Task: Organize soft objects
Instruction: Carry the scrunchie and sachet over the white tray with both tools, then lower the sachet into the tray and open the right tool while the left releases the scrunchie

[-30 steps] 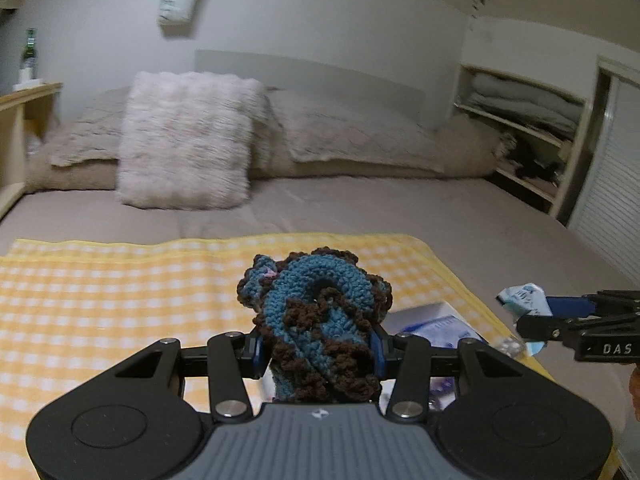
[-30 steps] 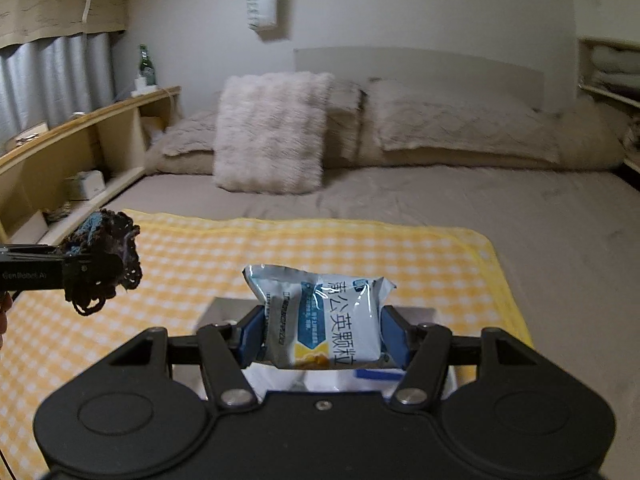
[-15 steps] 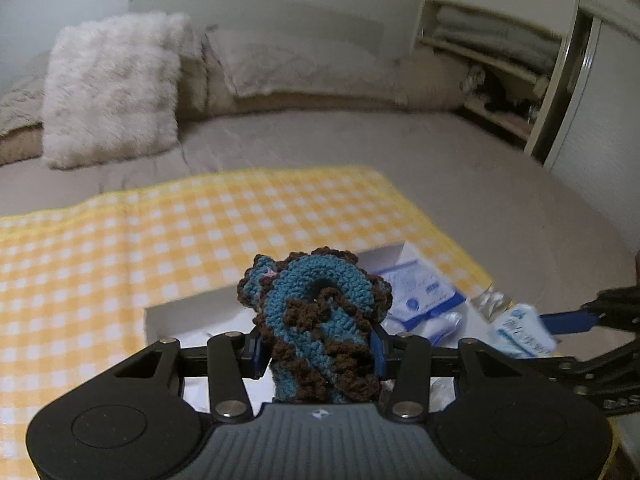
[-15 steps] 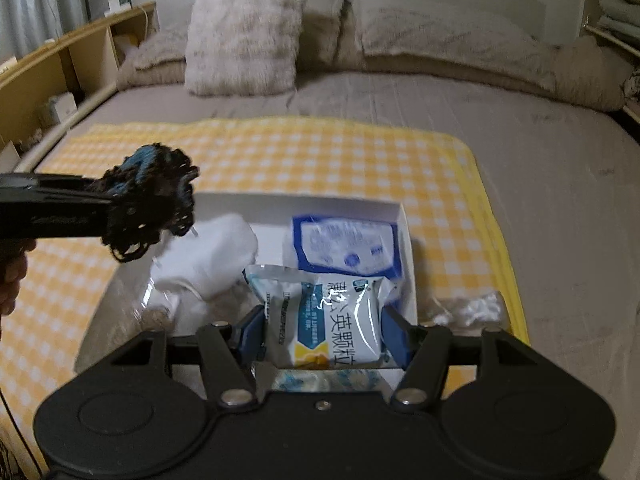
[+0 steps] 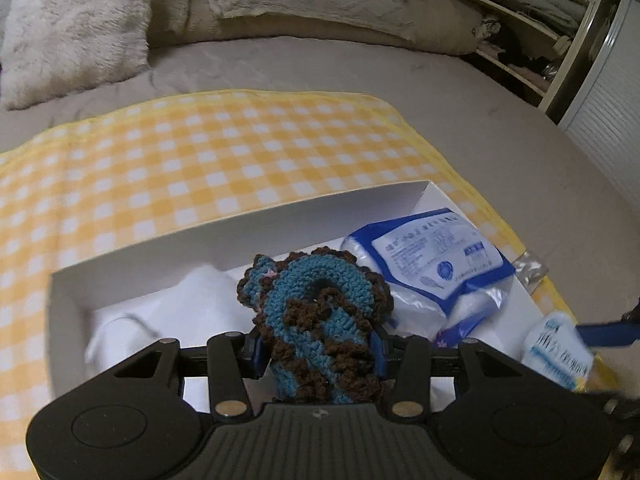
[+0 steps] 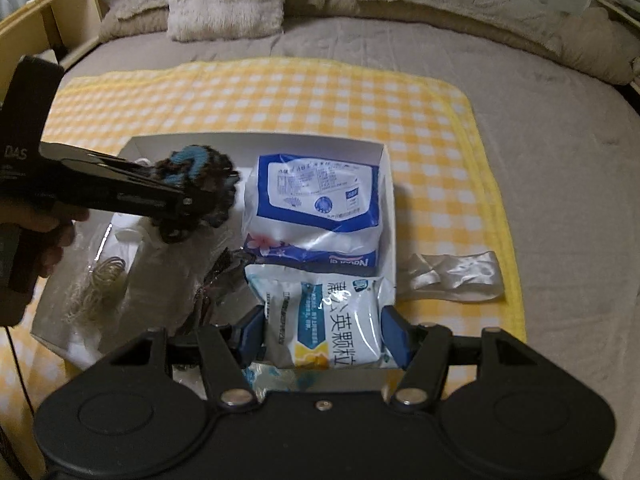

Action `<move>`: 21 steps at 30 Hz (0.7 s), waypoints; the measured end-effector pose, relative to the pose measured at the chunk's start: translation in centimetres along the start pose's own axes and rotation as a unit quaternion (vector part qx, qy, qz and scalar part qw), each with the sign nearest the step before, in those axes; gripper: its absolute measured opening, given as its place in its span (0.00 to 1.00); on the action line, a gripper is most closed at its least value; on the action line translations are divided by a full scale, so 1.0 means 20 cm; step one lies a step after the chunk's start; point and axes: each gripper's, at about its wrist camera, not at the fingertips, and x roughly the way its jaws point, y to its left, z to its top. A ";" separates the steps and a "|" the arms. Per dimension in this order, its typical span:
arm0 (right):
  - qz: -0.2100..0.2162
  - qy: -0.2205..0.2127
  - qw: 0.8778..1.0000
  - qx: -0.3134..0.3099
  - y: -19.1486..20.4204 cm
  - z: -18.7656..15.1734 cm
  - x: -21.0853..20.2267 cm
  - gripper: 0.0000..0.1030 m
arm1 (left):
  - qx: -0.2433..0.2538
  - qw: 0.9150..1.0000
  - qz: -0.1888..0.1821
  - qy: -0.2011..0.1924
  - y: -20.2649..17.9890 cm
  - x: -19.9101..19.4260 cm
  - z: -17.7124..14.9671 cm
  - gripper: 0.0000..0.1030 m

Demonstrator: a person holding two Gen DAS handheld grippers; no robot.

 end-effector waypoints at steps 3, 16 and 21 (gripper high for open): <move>-0.004 0.022 1.000 -0.010 0.03 0.03 0.08 0.61 | 0.000 1.000 0.006 -0.009 0.01 0.06 0.01 0.47; -0.033 -0.027 0.998 0.043 0.07 0.10 0.29 0.61 | -0.051 0.999 -0.015 -0.014 0.13 0.06 0.03 0.53; -0.024 -0.002 0.999 0.034 0.12 0.06 0.33 0.79 | -0.050 0.998 -0.015 -0.018 0.11 0.02 0.03 0.76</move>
